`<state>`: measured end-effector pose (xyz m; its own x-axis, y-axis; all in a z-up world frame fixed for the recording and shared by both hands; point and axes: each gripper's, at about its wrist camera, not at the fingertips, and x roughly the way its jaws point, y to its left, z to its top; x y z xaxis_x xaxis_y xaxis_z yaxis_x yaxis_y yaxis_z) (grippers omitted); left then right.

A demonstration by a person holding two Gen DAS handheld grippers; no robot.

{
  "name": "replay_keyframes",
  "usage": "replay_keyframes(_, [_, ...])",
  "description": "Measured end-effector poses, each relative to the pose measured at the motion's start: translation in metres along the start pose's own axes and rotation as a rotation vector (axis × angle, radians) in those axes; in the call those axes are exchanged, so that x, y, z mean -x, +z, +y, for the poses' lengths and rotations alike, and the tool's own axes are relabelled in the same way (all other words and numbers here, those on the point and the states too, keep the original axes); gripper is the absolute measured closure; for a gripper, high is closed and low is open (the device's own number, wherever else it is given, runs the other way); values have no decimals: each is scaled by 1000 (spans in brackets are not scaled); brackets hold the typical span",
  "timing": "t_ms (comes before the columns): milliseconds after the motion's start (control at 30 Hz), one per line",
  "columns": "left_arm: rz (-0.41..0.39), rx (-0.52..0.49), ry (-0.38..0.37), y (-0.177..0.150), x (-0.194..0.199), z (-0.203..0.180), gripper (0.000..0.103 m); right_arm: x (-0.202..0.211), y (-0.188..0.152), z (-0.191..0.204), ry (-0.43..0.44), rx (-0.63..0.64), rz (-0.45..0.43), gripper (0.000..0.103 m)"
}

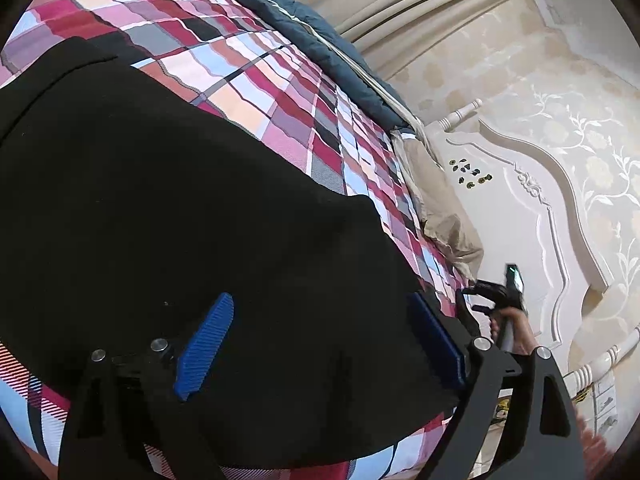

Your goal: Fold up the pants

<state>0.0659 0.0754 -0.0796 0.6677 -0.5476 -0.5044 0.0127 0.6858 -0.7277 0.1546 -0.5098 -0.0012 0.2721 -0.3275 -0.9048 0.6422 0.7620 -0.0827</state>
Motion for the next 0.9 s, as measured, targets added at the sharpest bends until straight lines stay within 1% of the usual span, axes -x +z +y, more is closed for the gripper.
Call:
replay_keyframes(67, [-2, -14, 5, -1, -1, -1, 14, -15, 5, 9, -75, 10, 40, 41])
replay_keyframes(100, [-2, -18, 6, -1, -1, -2, 14, -22, 4, 9, -89, 5, 63, 47])
replay_keyframes(167, [0, -32, 8, -2, -2, -2, 13, -26, 4, 5, -70, -33, 81, 56])
replay_keyframes(233, [1, -41, 7, -2, -2, -2, 13, -21, 4, 2, -39, -37, 79, 85])
replay_keyframes(267, [0, -43, 6, -2, -3, -2, 13, -16, 3, -2, -8, -34, 72, 93])
replay_keyframes(300, [-1, -45, 6, -2, -3, -2, 13, -11, 1, -7, 28, -46, 61, 96])
replay_keyframes(367, [-3, -47, 9, -2, -3, -2, 13, 3, -4, -19, 85, -80, 20, 96])
replay_keyframes(433, [-3, -46, 11, -2, -3, -2, 13, 24, -15, -40, 154, -120, -46, 96])
replay_keyframes(500, [-5, -44, 11, -2, -3, -2, 13, 46, -32, -71, 249, -188, -108, 96])
replay_keyframes(533, [-7, -44, 12, -3, -3, -3, 13, 57, -43, -86, 292, -223, -138, 96])
replay_keyframes(600, [-10, -49, 16, -4, -3, -3, 13, 78, -68, -118, 348, -287, -206, 96])
replay_keyframes(667, [-11, -53, 20, -4, -4, -4, 13, 91, -96, -153, 379, -359, -260, 96])
replay_keyframes(767, [-14, -63, 32, -4, -5, -5, 13, 92, -130, -191, 445, -463, -288, 96])
replay_keyframes(833, [-16, -66, 37, -4, -5, -5, 13, 81, -154, -216, 496, -538, -281, 96])
replay_keyframes(900, [-17, -67, 40, -4, -5, -5, 13, 69, -178, -231, 532, -603, -267, 96])
